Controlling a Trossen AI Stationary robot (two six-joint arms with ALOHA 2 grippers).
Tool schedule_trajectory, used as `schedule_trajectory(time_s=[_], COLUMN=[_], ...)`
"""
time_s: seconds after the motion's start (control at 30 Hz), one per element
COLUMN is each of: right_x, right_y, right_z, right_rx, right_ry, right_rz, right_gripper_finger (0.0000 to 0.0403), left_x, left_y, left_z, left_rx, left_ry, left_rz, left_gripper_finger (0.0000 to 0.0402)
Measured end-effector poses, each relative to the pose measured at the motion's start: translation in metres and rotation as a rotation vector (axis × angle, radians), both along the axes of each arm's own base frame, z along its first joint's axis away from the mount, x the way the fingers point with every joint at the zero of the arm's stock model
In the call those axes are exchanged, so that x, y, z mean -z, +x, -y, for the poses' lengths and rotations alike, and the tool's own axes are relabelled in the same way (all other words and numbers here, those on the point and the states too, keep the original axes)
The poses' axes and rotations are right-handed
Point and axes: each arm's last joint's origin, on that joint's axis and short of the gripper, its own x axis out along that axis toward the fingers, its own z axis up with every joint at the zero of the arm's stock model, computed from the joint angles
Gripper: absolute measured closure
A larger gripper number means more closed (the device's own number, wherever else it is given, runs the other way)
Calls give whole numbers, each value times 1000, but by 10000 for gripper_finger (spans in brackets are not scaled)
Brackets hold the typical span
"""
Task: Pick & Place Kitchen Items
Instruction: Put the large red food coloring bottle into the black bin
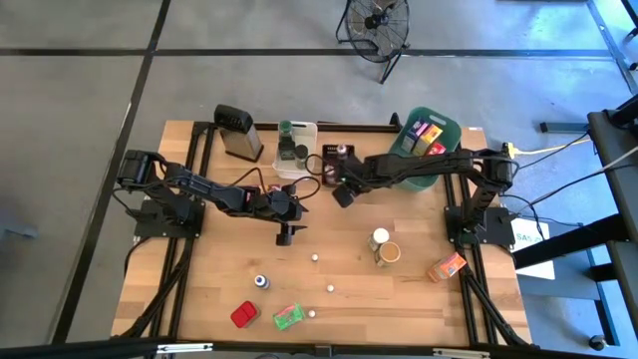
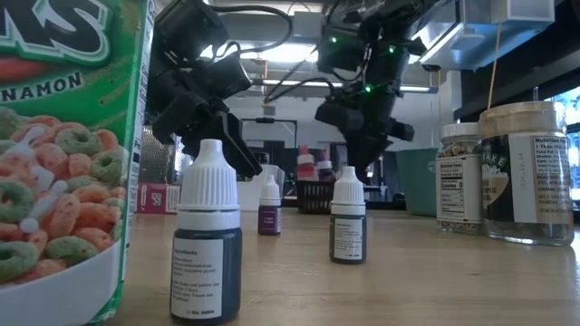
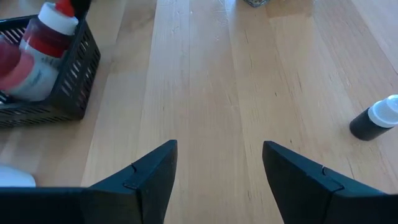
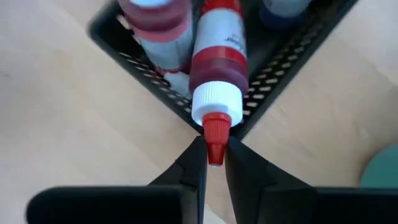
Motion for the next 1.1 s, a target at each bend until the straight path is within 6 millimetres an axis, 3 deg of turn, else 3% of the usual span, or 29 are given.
schedule_trajectory(time_s=[0.37, 0.67, 1.1], right_x=[-33, -64, -74], right_y=[9, 8, 9], right_z=[-7, 3, 29], right_rx=[-31, -36, -64], right_ry=[-13, 21, -4], right_rz=[-15, -50, -12], right_gripper_finger=[354, 354, 384], left_x=[0, 0, 0], left_y=[0, 0, 0], left_z=[0, 0, 0], left_rx=[1, 1, 1], left_ry=[1, 1, 1], left_rz=[0, 0, -1], left_gripper_finger=[170, 170, 170])
